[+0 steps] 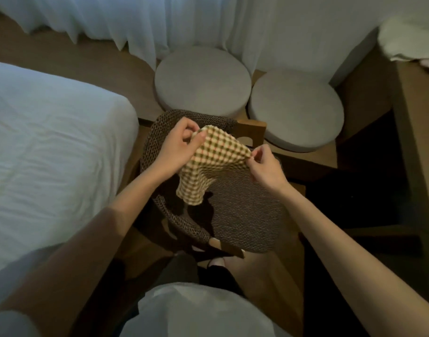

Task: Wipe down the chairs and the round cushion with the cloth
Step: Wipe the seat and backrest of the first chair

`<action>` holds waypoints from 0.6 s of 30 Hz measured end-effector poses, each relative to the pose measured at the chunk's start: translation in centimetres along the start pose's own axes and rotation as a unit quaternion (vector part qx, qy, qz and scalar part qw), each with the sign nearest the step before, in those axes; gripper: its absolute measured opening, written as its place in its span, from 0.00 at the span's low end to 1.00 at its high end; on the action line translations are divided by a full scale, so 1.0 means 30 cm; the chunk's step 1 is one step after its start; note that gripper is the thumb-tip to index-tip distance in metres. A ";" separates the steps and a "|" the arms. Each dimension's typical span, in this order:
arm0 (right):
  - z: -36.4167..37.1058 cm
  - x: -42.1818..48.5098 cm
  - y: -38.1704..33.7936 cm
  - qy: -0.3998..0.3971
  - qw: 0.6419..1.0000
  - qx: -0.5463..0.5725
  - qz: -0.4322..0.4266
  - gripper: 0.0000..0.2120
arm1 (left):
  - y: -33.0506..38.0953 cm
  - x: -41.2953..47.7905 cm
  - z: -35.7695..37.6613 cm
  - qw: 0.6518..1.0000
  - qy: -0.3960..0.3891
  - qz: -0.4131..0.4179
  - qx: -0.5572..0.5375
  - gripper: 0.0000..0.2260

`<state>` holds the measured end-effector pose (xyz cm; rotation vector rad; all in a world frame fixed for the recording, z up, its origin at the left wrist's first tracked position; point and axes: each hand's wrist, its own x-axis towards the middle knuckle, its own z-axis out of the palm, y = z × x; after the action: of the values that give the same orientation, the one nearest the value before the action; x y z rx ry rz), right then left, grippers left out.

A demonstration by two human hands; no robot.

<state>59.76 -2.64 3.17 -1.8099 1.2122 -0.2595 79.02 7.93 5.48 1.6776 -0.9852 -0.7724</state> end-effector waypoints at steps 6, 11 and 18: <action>-0.141 -0.084 0.096 0.094 0.995 -0.028 -0.012 0.06 | 0.048 -0.082 0.166 0.999 -0.024 -0.012 -0.033 0.05; -0.212 -0.112 0.203 0.104 0.989 -0.103 -0.030 0.10 | -0.013 -0.137 0.286 0.999 -0.029 -0.038 -0.013 0.05; -0.291 -0.039 0.377 0.017 0.991 -0.120 -0.051 0.04 | -0.078 -0.200 0.475 0.995 0.037 -0.089 0.017 0.04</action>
<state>46.83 -7.78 -0.33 -2.0856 1.2190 -0.2102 64.67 7.44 -0.74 1.8283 -0.8097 -0.8070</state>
